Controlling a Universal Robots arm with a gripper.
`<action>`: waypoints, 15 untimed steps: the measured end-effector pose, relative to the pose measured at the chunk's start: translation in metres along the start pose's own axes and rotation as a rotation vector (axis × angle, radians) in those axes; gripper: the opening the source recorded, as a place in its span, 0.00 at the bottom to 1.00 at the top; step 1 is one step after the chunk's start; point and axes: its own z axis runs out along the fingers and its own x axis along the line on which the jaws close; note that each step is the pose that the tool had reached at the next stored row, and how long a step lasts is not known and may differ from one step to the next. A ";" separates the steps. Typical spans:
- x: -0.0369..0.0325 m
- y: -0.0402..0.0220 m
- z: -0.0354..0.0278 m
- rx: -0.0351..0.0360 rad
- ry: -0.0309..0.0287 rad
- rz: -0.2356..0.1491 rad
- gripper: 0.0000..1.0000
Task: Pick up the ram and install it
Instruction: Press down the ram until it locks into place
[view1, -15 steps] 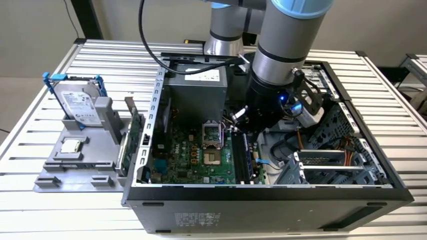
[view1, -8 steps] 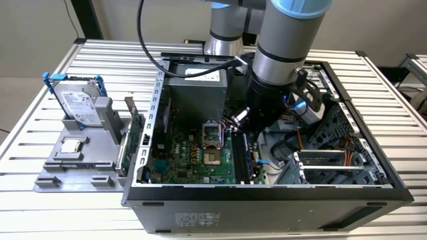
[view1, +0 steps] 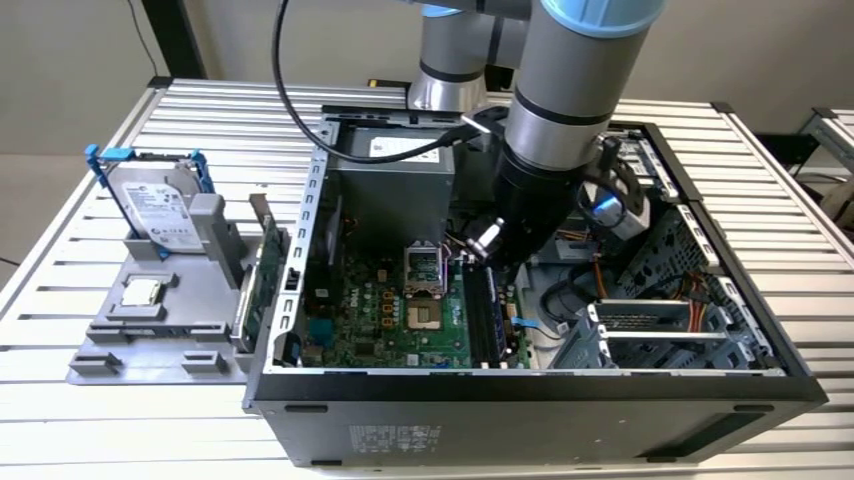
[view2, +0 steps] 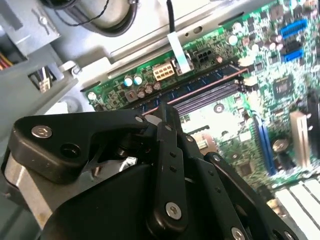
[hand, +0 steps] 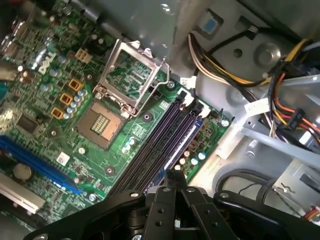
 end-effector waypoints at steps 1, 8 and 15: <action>0.0000 0.0000 0.0000 0.0002 -0.0005 -0.018 0.00; 0.0003 0.0001 -0.0001 0.0000 -0.0052 -0.134 0.00; 0.0004 0.0003 0.0003 -0.0467 -0.0389 -0.205 0.00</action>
